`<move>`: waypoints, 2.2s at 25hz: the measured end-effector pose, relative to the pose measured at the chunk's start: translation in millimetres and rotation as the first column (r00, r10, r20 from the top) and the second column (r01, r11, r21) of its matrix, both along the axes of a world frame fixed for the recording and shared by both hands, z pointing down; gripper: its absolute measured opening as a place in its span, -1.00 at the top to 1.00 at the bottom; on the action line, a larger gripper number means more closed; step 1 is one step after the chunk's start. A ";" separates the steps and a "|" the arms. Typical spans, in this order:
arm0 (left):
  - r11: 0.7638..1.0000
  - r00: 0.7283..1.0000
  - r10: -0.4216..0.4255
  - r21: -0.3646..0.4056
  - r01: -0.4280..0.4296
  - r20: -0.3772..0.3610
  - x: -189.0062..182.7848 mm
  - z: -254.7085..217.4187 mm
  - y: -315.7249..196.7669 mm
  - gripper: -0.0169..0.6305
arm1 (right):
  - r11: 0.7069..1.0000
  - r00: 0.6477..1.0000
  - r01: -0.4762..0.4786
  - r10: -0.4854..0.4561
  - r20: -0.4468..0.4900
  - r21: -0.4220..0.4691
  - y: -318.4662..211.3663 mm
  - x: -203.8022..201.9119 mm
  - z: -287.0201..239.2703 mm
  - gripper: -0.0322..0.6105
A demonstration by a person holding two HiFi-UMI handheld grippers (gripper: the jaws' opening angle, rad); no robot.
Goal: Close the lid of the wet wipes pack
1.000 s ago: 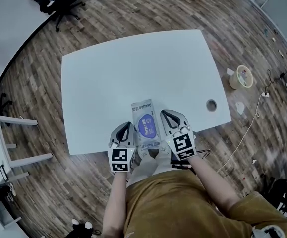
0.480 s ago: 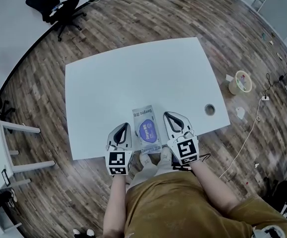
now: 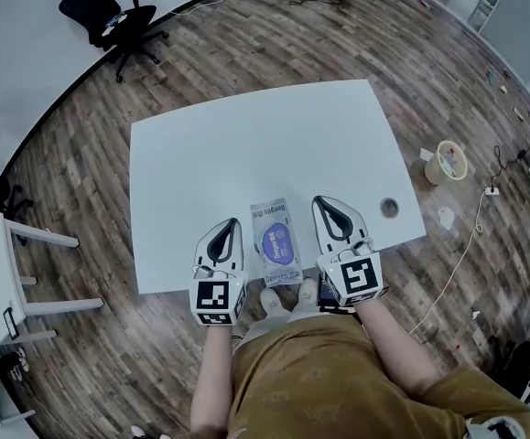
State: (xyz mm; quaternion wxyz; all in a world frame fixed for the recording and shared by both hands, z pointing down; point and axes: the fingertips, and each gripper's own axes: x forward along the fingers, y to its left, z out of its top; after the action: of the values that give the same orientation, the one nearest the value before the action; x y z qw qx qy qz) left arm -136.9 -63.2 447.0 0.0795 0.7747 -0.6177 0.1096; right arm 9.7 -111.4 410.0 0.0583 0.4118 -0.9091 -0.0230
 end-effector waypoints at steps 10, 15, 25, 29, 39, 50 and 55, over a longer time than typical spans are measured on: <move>0.991 0.998 -0.059 0.121 0.055 0.028 -13.4 -60.7 5.0 0.96 | 0.999 0.996 -0.042 0.040 0.081 0.020 1.8 11.2 -40.1 0.88; 0.980 0.995 -0.099 0.177 0.096 0.011 -18.1 -88.9 7.0 0.96 | 0.998 0.993 -0.043 0.038 0.115 0.038 2.6 14.8 -60.9 0.88; 0.961 0.991 -0.127 0.253 0.112 0.044 -14.2 -127.6 9.2 0.96 | 0.987 0.999 0.002 -0.008 0.035 0.159 14.6 7.1 -97.1 0.88; 0.957 0.990 -0.134 0.266 0.116 0.048 -11.1 -133.6 9.9 0.96 | 0.988 0.997 0.033 -0.042 0.062 0.148 20.1 0.3 -97.0 0.88; 0.949 0.988 -0.144 0.290 0.125 0.048 -8.1 -140.6 16.9 0.96 | 0.990 0.997 0.016 -0.025 0.066 0.137 20.0 4.3 -99.2 0.88; 0.947 0.992 -0.129 0.299 0.119 0.014 -5.2 -144.6 15.5 0.96 | 0.986 0.998 0.014 -0.023 0.055 0.167 16.9 8.3 -102.9 0.88; 0.950 0.992 -0.124 0.290 0.116 0.008 -3.4 -142.2 15.5 0.96 | 0.988 0.998 0.022 -0.032 0.060 0.155 18.1 7.6 -100.4 0.88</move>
State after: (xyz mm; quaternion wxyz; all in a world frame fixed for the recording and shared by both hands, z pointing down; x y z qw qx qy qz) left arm -140.3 -47.7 304.8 -0.0360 0.7375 -0.6740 0.0231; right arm 17.3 -93.3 309.5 -0.0026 0.4031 -0.9115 -0.0812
